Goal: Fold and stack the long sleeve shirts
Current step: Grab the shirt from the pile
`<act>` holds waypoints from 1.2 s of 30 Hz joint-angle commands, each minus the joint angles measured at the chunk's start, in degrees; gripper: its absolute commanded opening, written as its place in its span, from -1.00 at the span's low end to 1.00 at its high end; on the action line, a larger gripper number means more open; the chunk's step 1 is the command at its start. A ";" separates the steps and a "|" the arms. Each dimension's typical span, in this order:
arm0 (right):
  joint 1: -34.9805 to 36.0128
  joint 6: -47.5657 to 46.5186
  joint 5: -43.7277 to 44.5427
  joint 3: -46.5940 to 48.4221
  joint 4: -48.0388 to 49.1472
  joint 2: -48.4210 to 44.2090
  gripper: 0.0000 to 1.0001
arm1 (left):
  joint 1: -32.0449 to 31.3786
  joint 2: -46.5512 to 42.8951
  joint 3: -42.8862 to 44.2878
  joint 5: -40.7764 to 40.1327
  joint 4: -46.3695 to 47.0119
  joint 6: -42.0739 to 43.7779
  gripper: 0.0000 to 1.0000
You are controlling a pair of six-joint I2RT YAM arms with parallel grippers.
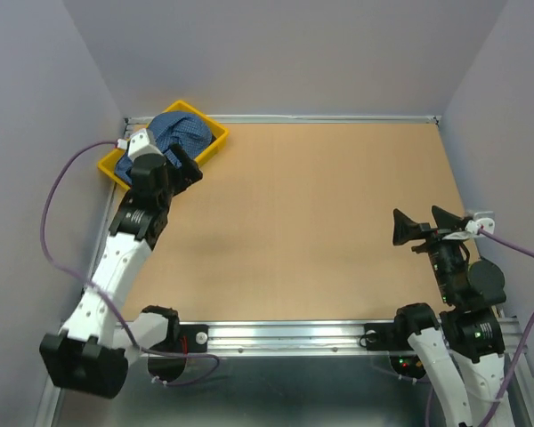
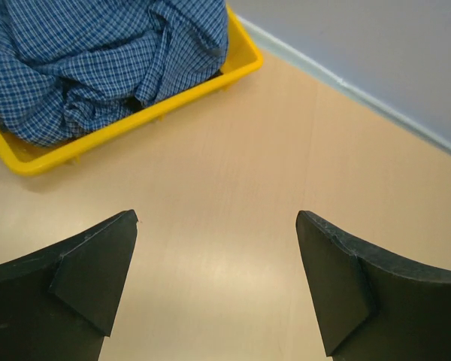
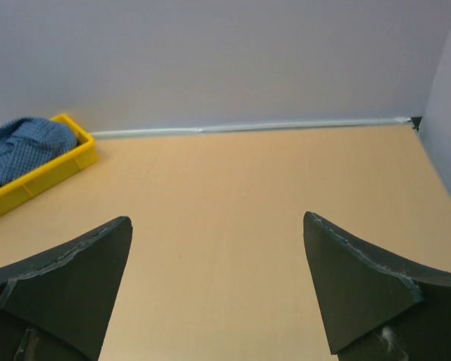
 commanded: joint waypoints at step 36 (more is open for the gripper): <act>0.09 3.79 -10.80 7.91 -3.35 10.40 1.00 | 14.03 57.78 42.79 -9.02 3.81 -2.12 -1.00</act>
